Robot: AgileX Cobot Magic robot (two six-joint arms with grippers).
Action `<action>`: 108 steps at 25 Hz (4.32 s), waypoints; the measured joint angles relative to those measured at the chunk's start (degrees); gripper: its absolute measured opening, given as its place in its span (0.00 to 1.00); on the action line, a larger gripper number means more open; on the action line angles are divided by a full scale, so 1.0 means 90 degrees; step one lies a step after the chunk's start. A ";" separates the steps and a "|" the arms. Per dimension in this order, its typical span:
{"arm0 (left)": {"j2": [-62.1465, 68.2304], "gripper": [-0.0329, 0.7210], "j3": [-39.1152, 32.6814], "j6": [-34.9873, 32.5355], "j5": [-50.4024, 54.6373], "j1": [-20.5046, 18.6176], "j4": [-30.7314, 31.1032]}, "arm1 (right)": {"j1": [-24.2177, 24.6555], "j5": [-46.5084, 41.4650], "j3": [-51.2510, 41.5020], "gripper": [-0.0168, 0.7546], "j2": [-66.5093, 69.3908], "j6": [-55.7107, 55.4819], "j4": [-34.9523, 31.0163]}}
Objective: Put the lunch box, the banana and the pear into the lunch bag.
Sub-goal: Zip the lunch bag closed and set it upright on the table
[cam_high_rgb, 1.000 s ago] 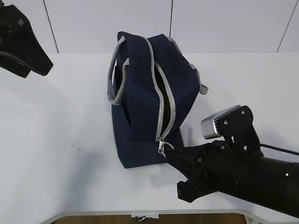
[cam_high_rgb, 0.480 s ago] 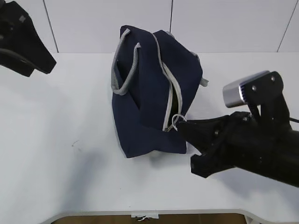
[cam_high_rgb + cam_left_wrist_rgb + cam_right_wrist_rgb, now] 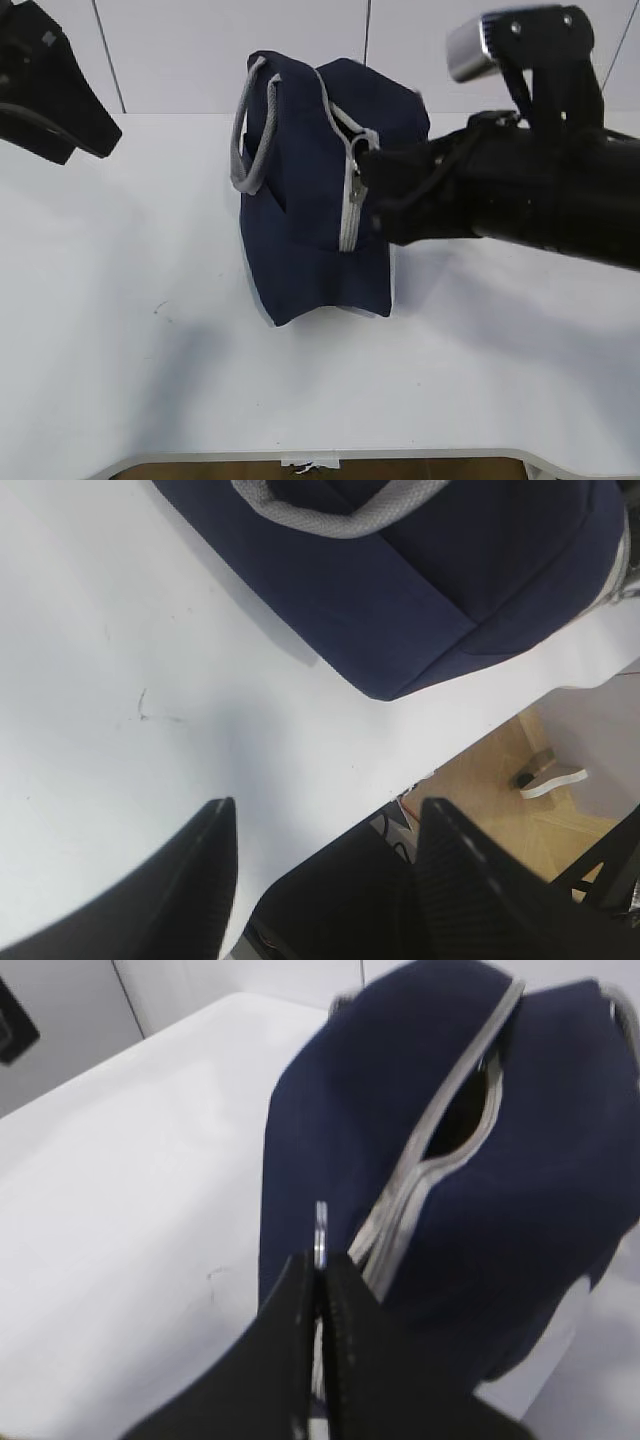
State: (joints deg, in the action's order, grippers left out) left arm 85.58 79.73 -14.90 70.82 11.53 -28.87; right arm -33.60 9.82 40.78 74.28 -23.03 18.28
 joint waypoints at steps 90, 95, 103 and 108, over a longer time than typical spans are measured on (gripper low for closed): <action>0.0672 0.04 0.0024 -0.1208 -0.0552 0.1741 0.1342 | 0.0505 -0.3182 0.5483 0.02 0.3342 -0.1152 0.0756; 0.0672 0.04 0.0024 -0.1208 -0.0552 0.1741 0.1342 | 0.0754 -0.3250 0.5953 0.02 0.3797 -0.1152 0.0545; 0.0672 0.04 0.0024 -0.1208 -0.0475 0.1741 0.1342 | 0.0877 -0.3624 0.6263 0.02 0.4155 -0.1152 -0.0087; 0.0672 0.12 0.0024 -0.0654 -0.0446 0.1741 0.1342 | 0.0887 -0.3974 0.6277 0.02 0.4134 -0.1097 -0.0601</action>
State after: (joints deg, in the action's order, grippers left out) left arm 91.63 79.95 -20.79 66.80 27.20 -16.80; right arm -25.62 -25.95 97.27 111.48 -32.91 12.87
